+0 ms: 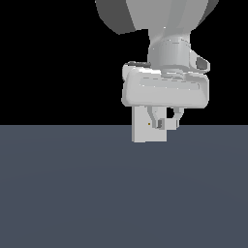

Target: Plug the charger into the wall socket.

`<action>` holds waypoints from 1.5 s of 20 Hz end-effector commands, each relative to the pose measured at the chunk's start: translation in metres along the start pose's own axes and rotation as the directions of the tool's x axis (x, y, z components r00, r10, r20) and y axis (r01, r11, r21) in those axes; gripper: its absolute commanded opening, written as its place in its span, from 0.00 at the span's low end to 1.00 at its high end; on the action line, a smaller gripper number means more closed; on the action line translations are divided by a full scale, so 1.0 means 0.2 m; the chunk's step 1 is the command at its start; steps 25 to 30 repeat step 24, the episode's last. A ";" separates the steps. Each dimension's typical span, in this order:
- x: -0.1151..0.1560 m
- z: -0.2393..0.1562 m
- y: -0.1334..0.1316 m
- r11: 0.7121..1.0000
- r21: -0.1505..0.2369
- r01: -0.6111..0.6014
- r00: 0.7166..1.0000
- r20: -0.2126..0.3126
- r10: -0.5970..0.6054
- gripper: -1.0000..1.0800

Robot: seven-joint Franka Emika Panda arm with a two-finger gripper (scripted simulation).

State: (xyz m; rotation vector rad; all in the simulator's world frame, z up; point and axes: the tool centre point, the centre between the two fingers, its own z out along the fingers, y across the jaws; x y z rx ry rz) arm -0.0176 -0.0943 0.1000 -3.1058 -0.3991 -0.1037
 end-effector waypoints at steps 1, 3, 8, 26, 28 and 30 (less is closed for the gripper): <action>0.00 0.00 0.00 1.000 0.000 0.000 1.000 0.000 0.000 0.00; 0.01 0.00 0.00 1.000 0.000 0.000 1.000 0.000 0.000 0.00; 0.06 0.00 0.00 1.000 0.000 0.000 1.000 0.000 0.000 0.00; 0.25 0.02 0.00 1.000 0.000 0.000 1.000 0.000 0.000 0.00; 0.25 0.02 0.00 1.000 0.000 0.000 1.000 0.000 0.000 0.00; 0.25 0.02 0.00 1.000 0.000 0.000 1.000 0.000 0.000 0.00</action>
